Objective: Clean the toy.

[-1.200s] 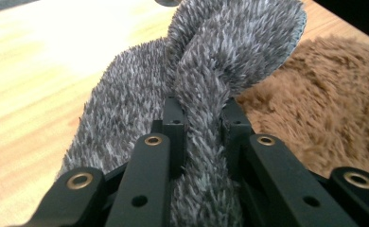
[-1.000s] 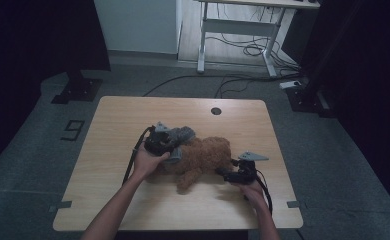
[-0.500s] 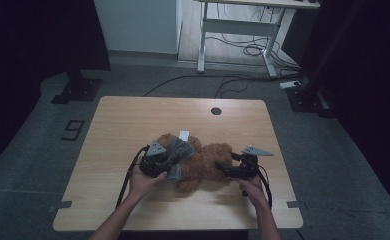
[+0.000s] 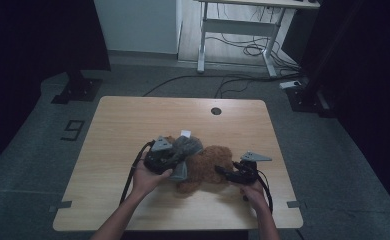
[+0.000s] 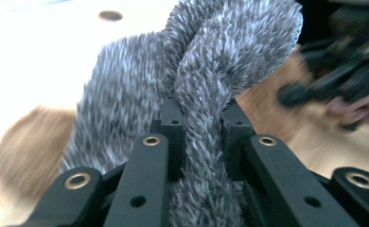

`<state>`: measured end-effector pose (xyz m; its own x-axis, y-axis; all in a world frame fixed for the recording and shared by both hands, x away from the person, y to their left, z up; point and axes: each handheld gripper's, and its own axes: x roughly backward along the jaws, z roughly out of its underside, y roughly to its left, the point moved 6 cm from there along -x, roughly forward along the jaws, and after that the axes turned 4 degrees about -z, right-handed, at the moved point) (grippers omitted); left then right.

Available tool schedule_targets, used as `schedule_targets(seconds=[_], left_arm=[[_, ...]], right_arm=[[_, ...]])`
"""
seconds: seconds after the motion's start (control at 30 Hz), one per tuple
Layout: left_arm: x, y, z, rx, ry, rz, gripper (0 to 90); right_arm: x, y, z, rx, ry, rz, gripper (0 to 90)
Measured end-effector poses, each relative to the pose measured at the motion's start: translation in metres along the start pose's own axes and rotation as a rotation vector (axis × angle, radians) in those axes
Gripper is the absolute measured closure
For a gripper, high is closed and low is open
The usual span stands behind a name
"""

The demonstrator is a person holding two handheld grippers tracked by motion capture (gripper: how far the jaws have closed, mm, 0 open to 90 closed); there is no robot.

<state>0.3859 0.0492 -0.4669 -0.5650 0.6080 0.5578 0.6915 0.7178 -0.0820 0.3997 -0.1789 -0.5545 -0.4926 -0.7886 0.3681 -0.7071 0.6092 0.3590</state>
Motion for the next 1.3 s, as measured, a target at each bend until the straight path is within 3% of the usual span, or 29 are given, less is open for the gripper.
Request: schedule_targets(seconds=[0.1,0.2,0.27,0.33,0.4,0.47,0.57,0.7,0.83,0.93,1.2,1.3], left_arm=[[-0.015,-0.021,-0.025,-0.039,-0.004,0.026,75.5],[-0.041,-0.038,-0.041,-0.036,0.023,0.058,75.4],[-0.063,-0.045,-0.042,-0.039,0.069,0.056,75.4],[-0.085,-0.048,-0.034,-0.044,0.146,0.049,75.5],[-0.091,-0.045,-0.029,-0.004,0.130,0.064,76.0],[-0.087,-0.040,-0.025,0.024,0.119,0.083,76.3],[-0.075,-0.027,-0.016,0.019,0.121,0.037,76.4],[-0.054,-0.002,-0.005,0.056,0.106,0.031,76.6],[-0.031,0.018,0.002,0.049,0.089,-0.040,76.6],[-0.016,0.042,0.012,0.082,0.089,-0.077,76.7],[0.000,0.076,0.054,0.196,0.092,-0.114,76.7],[-0.003,0.089,0.070,0.198,0.154,-0.165,76.8]], right_arm=[[0.000,0.001,0.000,0.015,-0.008,0.009,41.5],[0.000,0.002,0.002,0.034,-0.023,0.015,42.6],[0.001,0.003,0.003,0.050,-0.026,0.019,43.2],[0.001,0.004,0.003,0.066,-0.026,0.028,43.9],[0.001,0.003,0.004,0.083,-0.013,0.051,44.4],[0.001,0.004,0.005,0.083,-0.020,0.049,44.4],[0.000,0.006,0.005,0.109,-0.019,0.054,44.5],[0.000,0.007,0.005,0.111,-0.021,0.053,44.5],[0.000,0.007,0.005,0.110,-0.022,0.053,44.4],[0.000,0.007,0.005,0.111,-0.022,0.051,44.4],[0.000,0.007,0.005,0.119,-0.023,0.050,44.4],[0.000,0.007,0.005,0.116,-0.024,0.052,44.4]])
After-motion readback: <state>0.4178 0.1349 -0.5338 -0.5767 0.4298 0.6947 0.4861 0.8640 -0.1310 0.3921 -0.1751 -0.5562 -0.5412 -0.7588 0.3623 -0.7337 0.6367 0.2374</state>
